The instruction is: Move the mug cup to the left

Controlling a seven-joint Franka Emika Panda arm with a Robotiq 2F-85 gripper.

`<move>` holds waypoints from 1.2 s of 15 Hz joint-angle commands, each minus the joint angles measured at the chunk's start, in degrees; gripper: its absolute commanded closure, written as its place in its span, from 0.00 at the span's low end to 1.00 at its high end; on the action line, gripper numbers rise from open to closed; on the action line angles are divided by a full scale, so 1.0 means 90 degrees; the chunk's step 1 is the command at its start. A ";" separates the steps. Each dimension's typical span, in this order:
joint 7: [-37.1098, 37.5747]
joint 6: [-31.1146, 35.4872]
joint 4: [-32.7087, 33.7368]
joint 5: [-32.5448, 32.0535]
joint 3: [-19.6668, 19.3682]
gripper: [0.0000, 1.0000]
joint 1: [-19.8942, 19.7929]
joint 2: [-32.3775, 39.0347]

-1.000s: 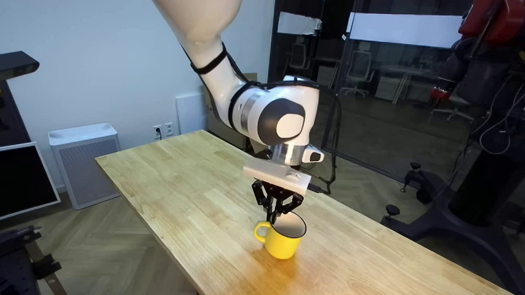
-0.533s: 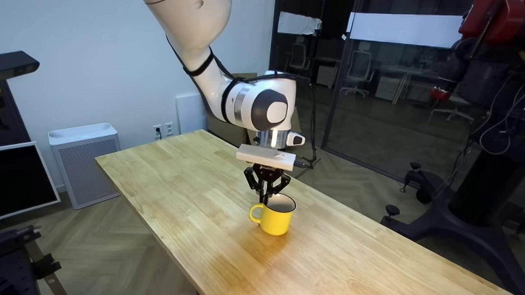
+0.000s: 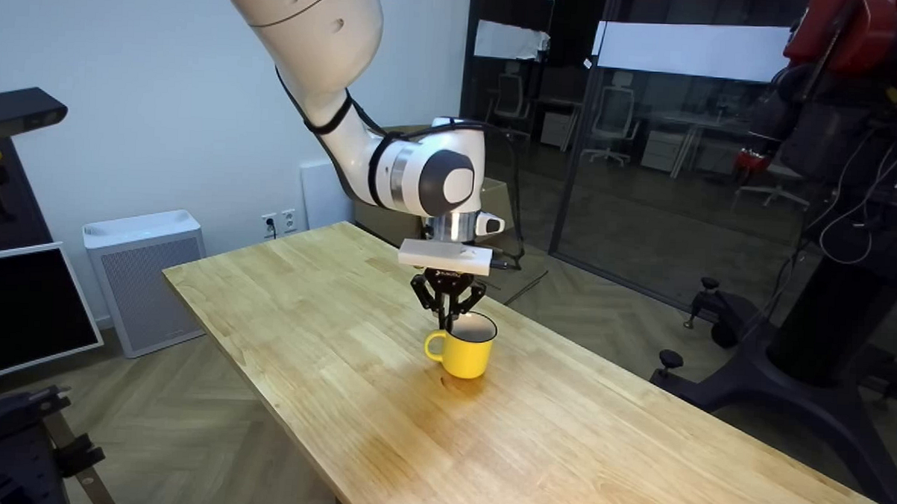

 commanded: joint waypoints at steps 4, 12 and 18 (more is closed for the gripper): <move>0.0201 0.0097 0.0208 -0.0130 0.0051 0.56 0.0009 0.0098; 0.1049 0.0405 -0.0091 -0.0490 -0.0279 0.02 0.0431 -0.0170; 0.1160 0.0153 -0.0189 -0.0248 -0.0071 0.00 0.0355 -0.0341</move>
